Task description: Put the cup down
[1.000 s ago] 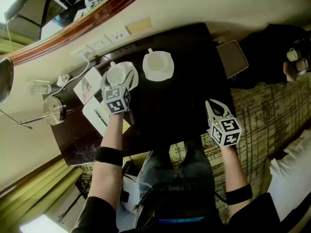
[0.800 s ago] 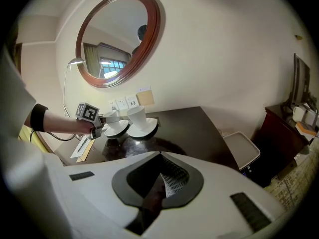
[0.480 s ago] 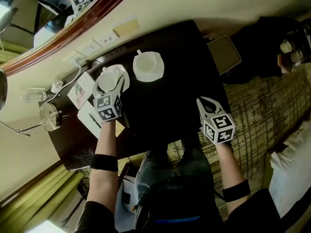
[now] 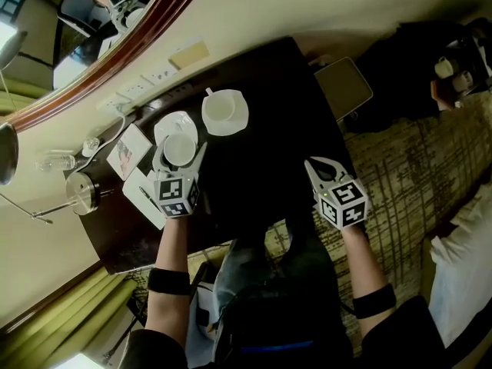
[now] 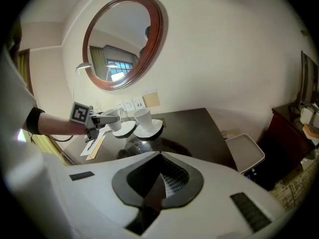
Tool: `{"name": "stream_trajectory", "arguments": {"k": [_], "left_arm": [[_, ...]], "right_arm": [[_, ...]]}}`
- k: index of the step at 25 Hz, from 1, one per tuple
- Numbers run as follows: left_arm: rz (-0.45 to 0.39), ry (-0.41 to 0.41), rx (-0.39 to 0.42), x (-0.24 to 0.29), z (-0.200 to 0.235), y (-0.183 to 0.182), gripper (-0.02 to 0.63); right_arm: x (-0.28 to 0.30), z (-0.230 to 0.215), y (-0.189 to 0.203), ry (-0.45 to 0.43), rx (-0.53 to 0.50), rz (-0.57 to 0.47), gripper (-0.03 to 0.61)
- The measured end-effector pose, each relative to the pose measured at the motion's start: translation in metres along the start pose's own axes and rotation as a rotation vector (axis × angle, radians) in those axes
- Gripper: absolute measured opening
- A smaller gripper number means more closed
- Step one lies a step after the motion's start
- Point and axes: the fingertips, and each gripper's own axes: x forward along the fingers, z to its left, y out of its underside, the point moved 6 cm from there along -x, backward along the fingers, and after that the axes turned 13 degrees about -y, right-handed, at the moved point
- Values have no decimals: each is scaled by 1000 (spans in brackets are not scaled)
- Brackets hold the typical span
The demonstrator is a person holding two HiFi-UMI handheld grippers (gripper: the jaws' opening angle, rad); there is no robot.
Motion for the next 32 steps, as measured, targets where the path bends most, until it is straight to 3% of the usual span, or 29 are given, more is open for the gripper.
{"name": "stream_trajectory", "arguments": {"k": [11, 19, 32], "left_arm": [[-28, 228, 66, -24, -120, -18, 425], [-45, 408, 130, 8, -209, -17, 425], [-30, 566, 203, 74, -295, -32, 426]], "right_arm": [[-14, -8, -3, -30, -12, 19, 3], [-16, -23, -6, -42, -20, 33, 3], [-33, -59, 6, -21, 24, 34, 3]]}}
